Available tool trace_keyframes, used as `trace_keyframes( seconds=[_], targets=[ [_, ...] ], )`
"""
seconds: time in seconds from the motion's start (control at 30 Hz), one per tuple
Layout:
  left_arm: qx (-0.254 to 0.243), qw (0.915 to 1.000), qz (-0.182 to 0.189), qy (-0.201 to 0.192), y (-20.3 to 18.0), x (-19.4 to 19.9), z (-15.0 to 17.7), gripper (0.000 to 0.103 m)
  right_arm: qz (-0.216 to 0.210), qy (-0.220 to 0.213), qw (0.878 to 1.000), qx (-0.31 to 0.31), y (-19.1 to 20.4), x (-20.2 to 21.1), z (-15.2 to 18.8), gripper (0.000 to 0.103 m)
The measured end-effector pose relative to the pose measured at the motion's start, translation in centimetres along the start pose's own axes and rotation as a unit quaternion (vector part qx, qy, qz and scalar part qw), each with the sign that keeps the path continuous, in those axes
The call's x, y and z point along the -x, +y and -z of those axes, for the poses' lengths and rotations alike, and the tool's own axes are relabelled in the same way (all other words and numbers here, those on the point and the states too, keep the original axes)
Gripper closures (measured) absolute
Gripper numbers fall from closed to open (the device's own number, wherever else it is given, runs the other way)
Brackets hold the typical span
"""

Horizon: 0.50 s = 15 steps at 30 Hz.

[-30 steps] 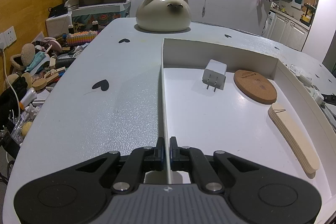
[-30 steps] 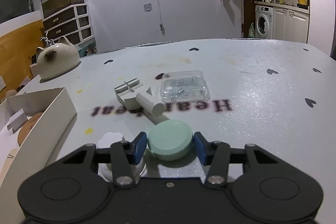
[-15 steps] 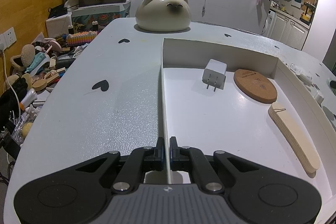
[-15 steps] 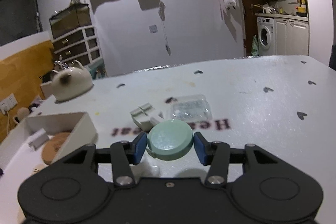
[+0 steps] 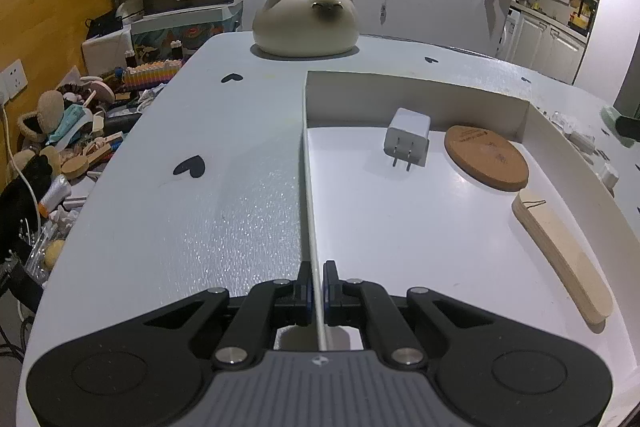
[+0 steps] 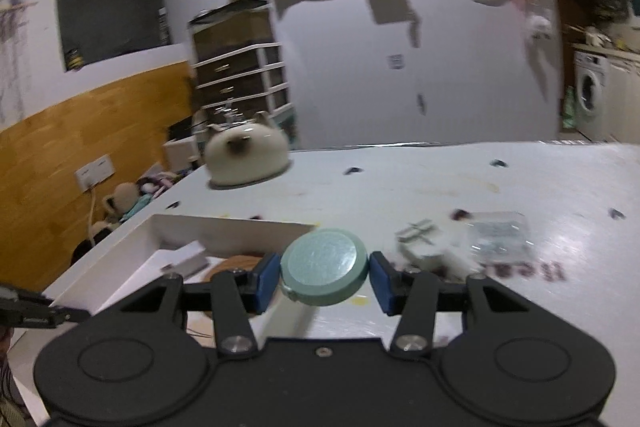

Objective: Organize rigid objects
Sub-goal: 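Carry the green case into the tray beside the plug and release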

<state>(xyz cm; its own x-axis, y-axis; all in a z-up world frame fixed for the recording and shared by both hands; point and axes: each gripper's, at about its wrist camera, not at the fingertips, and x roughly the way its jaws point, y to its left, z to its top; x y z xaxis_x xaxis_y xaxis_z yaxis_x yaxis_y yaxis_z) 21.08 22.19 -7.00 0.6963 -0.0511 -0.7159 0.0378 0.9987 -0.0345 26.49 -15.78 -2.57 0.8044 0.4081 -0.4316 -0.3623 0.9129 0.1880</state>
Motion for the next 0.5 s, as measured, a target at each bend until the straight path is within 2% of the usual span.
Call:
trace_keyframes(
  seconds=[0.17,0.3,0.5],
  targets=[
    [0.003,1.0,0.003,-0.004,0.2,0.0,0.1,0.099,-0.045,0.031,0.998,0.015,2.9,-1.8,-0.3,0.053],
    [0.0,1.0,0.001,-0.006,0.1,-0.1,0.1,0.099,-0.093,0.078,0.992,0.028,5.7,-4.1,-0.7,0.053],
    [-0.004,0.9999,0.004,-0.009,0.1,0.0,0.2,0.099,-0.119,0.126,0.982,0.072,9.9,-7.5,-0.2,0.053]
  ],
)
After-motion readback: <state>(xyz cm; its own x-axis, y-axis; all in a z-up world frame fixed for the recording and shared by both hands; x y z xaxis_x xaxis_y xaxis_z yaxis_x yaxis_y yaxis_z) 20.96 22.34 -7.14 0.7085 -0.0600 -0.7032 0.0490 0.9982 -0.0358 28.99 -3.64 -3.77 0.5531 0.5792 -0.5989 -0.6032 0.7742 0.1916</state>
